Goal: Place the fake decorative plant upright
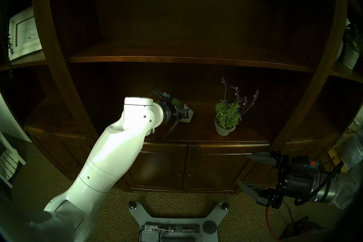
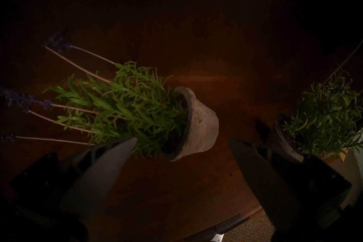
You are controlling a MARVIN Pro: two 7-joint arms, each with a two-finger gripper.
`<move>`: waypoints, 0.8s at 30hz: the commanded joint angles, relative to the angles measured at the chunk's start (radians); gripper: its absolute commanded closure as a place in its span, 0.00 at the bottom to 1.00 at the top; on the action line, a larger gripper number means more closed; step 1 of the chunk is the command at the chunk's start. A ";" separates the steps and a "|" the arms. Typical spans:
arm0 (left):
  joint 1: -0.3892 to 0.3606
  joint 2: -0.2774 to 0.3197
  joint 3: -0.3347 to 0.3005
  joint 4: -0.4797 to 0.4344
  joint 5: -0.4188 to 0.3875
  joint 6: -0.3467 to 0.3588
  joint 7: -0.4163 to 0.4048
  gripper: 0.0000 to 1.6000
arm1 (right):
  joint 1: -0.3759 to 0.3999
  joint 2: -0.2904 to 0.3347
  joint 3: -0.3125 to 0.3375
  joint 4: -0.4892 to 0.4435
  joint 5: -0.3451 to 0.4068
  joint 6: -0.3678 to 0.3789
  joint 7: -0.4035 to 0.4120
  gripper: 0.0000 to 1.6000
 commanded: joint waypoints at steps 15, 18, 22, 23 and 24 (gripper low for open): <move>-0.153 -0.049 0.053 0.127 -0.018 -0.003 -0.050 0.00 | 0.015 -0.001 -0.002 -0.002 -0.004 -0.016 0.001 0.00; -0.166 -0.051 0.055 0.143 -0.020 -0.003 -0.056 0.00 | 0.015 -0.001 -0.002 -0.002 -0.004 -0.016 0.000 0.00; -0.180 -0.054 0.059 0.160 -0.021 -0.003 -0.065 0.00 | 0.016 -0.001 -0.003 -0.002 -0.005 -0.016 0.000 0.00; -0.183 -0.054 0.061 0.163 -0.021 -0.003 -0.066 0.00 | 0.017 -0.001 -0.004 -0.002 -0.005 -0.016 0.000 0.00; -0.187 -0.055 0.062 0.167 -0.020 -0.003 -0.068 0.00 | 0.017 -0.001 -0.004 -0.002 -0.005 -0.016 0.000 0.00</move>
